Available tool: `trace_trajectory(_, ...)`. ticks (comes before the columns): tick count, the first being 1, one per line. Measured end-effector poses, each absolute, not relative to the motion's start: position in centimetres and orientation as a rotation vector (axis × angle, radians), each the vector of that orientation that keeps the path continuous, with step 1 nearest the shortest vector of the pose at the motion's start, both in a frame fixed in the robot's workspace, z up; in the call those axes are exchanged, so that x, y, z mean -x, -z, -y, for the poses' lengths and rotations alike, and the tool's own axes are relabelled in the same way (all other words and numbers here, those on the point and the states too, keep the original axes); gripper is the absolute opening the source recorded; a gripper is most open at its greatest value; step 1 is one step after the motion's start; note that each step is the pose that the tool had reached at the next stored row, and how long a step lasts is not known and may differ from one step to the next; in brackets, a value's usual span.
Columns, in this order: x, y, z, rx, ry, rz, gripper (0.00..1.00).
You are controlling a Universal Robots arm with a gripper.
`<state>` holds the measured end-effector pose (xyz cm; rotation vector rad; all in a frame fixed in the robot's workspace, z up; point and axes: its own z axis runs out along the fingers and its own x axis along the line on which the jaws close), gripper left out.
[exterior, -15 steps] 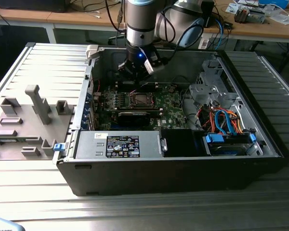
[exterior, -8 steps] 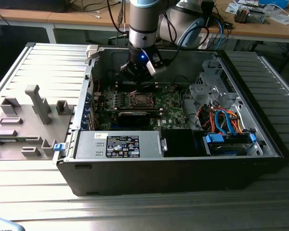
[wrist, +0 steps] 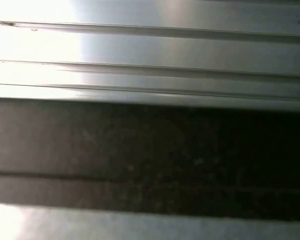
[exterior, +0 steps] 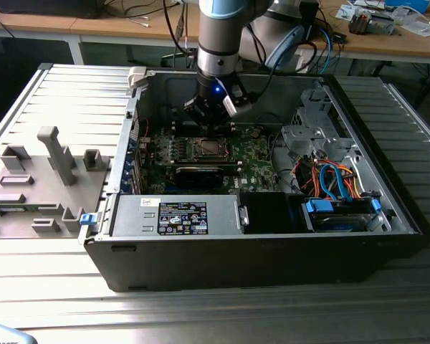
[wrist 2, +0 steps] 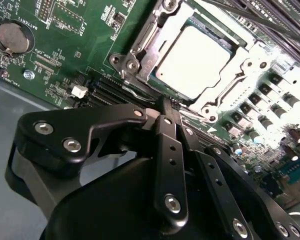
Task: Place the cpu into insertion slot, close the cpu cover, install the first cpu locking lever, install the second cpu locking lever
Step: 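Install the first cpu locking lever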
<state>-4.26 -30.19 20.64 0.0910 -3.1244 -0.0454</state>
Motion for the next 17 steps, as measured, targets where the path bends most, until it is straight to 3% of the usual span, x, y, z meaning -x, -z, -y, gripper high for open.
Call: trace_trajectory(17,3.27,-20.25,30.22,-0.091,0.046,3.124,0.11)
